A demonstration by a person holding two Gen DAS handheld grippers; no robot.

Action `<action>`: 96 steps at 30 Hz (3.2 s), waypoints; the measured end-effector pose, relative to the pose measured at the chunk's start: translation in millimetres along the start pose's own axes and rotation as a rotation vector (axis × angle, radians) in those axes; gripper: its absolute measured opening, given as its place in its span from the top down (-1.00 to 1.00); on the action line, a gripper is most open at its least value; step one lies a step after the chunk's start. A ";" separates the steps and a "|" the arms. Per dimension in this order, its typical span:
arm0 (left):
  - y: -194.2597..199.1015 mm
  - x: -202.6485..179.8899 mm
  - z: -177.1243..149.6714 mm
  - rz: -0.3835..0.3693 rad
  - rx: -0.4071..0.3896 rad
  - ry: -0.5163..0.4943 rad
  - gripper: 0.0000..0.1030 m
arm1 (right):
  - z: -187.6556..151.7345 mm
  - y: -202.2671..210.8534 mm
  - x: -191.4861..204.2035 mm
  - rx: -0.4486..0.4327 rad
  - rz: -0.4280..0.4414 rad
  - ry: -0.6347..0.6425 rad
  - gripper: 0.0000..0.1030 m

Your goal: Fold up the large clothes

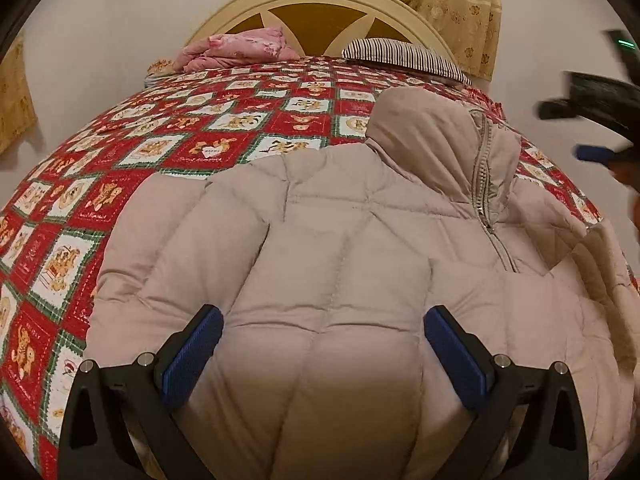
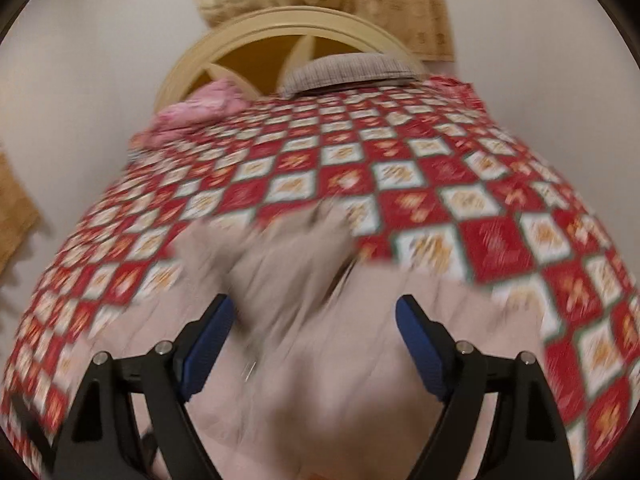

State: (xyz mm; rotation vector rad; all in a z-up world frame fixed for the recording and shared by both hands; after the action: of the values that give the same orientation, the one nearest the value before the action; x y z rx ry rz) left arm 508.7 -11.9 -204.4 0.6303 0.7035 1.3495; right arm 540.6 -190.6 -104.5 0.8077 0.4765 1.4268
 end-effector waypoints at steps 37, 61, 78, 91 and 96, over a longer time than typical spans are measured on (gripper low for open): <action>-1.1 0.8 1.2 -0.019 -0.005 0.016 -0.98 | -24.5 -57.0 71.4 0.036 0.003 0.539 -0.35; 25.6 -65.4 162.1 -0.538 -0.125 0.041 -0.97 | -89.2 -59.3 71.1 0.006 -0.005 0.686 0.84; -93.3 -57.0 101.5 -0.275 0.134 0.077 -0.97 | -71.3 -11.3 54.3 -0.072 0.212 0.550 0.33; 15.8 -80.1 142.4 -0.366 -0.267 -0.034 -0.97 | -18.3 -40.8 -4.0 -0.034 0.169 0.197 0.40; -54.7 -109.2 128.0 -0.164 -0.079 -0.161 -0.97 | -27.6 -57.5 -17.4 0.056 0.170 0.178 0.40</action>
State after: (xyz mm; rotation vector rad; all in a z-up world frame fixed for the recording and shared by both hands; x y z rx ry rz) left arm 632.6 -127.5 -153.5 0.5977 0.5572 1.1558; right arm 557.4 -199.2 -167.9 0.7840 0.5975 1.6577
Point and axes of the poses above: each gripper's, at about its wrist camera, not at the fingertips, and y roughly against the way its jaws point, x to its left, z to its top, the point moved 3 cm from there along -y, roughly the way its jaws point, and after that the axes turned 4 degrees about x, right-handed, at the moved point
